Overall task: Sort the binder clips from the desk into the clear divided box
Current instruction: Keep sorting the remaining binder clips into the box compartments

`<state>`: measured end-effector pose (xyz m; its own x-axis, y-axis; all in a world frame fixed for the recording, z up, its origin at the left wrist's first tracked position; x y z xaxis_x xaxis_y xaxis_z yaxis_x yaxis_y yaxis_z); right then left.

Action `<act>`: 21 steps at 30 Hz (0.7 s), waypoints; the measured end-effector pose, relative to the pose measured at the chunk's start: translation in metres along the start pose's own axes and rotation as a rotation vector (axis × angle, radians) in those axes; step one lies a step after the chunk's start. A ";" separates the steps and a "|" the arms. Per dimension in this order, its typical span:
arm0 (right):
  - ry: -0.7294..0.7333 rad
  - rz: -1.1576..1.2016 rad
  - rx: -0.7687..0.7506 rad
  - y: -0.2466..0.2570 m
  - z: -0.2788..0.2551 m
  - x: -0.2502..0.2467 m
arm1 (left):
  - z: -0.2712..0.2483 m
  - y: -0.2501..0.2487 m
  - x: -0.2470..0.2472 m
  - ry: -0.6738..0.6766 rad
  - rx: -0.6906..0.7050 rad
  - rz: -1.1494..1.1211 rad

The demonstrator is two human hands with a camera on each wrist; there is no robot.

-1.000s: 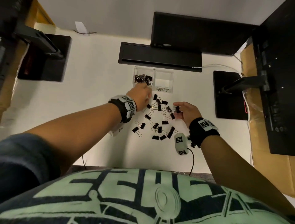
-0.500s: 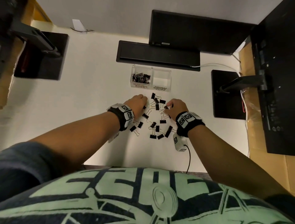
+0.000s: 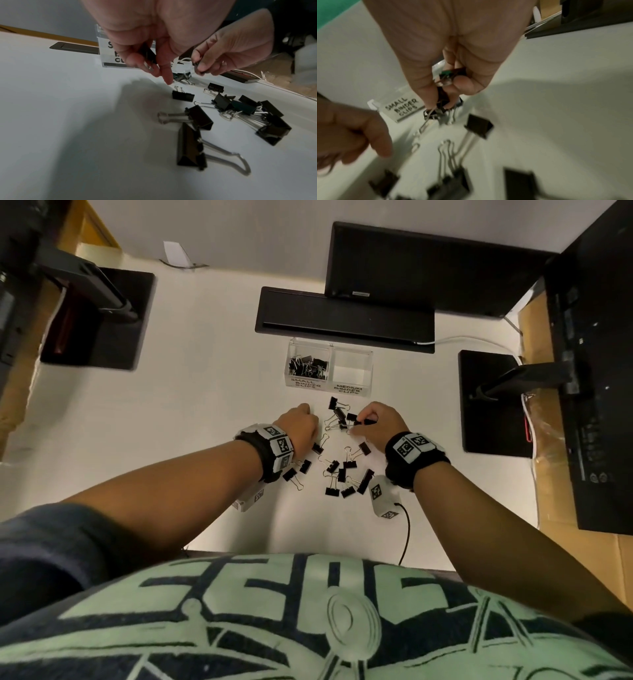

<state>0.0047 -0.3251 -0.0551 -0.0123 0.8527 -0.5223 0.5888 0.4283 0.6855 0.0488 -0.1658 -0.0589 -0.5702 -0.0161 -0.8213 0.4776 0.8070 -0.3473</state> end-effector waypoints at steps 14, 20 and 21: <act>-0.226 -0.095 -0.101 0.085 0.047 -0.054 | -0.003 -0.005 0.015 0.005 -0.012 0.001; -0.162 -0.255 -0.148 0.100 0.049 -0.033 | -0.005 -0.004 0.015 -0.001 -0.037 -0.057; -0.154 -0.253 -0.153 0.100 0.047 -0.031 | -0.005 -0.004 0.015 -0.003 -0.037 -0.062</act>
<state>0.1017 -0.3230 0.0059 -0.0135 0.6636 -0.7480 0.4541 0.6705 0.5867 0.0349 -0.1661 -0.0677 -0.5959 -0.0689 -0.8001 0.4162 0.8256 -0.3811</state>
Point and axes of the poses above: each hand's wrist, its own z-axis towards the middle knuckle, its own x-axis out of the palm, y = z × x, the point moved 9 cm from there along z, towards the middle knuckle, and after that the axes turned 2 degrees about z, right-handed, at the moved point
